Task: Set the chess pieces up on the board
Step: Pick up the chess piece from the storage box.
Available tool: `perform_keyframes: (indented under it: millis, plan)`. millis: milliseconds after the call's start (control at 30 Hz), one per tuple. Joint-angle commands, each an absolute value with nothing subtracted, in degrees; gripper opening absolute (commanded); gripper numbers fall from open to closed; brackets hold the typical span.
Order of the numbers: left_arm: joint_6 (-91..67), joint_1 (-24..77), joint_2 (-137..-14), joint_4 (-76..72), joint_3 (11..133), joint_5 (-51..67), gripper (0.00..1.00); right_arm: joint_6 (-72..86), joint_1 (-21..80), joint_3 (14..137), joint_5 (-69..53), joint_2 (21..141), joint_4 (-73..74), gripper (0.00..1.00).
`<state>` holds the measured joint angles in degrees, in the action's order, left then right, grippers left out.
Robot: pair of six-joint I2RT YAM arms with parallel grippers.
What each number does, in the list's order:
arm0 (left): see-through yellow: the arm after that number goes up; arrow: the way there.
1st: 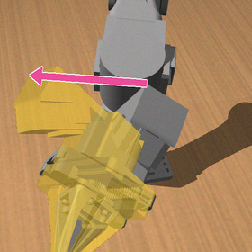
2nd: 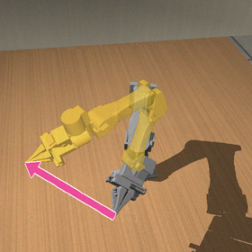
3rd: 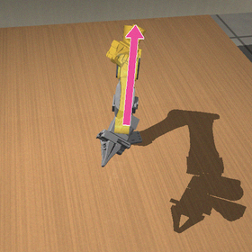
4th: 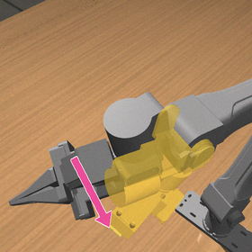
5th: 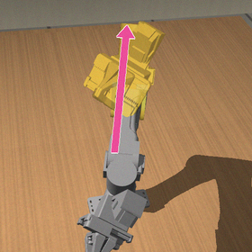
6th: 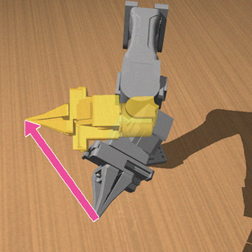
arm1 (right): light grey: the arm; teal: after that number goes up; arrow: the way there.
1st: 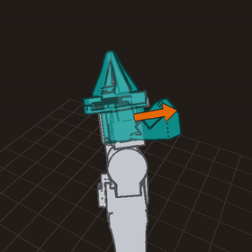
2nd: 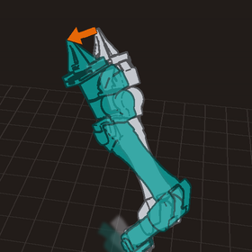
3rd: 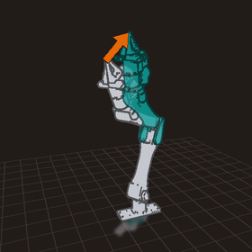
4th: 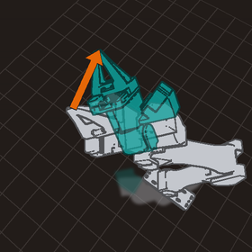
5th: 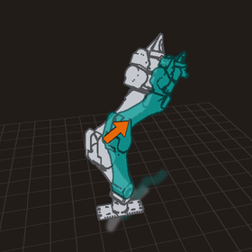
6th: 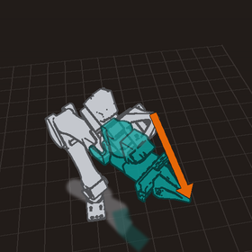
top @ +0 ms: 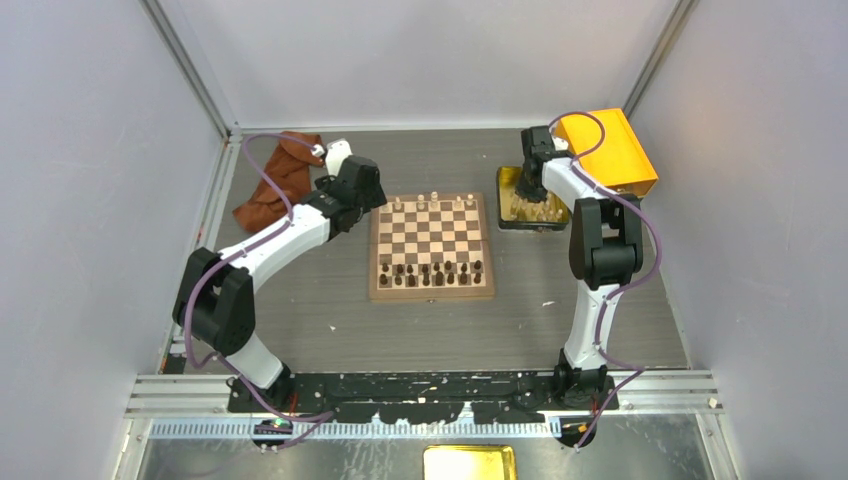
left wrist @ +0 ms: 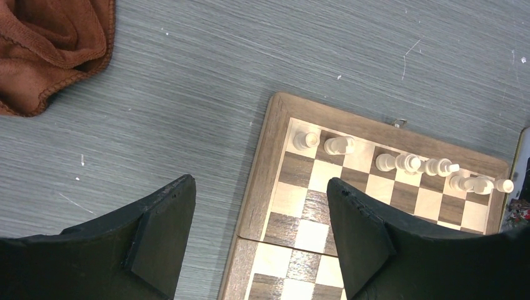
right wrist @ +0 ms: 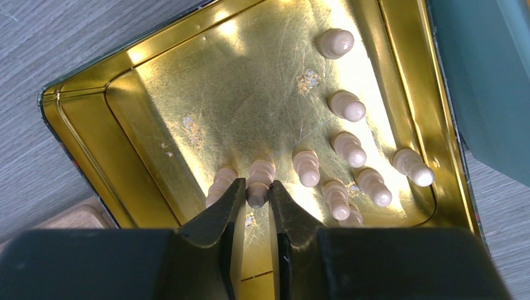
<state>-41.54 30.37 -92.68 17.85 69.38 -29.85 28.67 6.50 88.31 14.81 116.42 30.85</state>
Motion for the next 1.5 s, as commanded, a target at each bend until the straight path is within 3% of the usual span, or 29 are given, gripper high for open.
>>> perform_keyframes:
  millis: [0, 133, 200, 1467]
  plan:
    - [-41.5, 30.5, -92.5, 15.8, 69.9, -30.2, 0.78, 29.4, 6.2, 88.7, 14.7, 116.3, 29.3, 0.15]
    - [-41.5, 30.5, -92.4, 15.7, 69.9, -30.2, 0.78, 29.5, 6.2, 88.8, 14.8, 116.0, 29.4, 0.02]
    - [-41.5, 30.5, -92.4, 15.7, 70.0, -30.2, 0.78, 29.5, 6.2, 89.1, 14.8, 115.8, 29.5, 0.01]
    - [-42.1, 30.9, -91.9, 15.8, 69.9, -30.1, 0.77, 28.3, 7.1, 89.8, 19.4, 107.9, 28.5, 0.01]
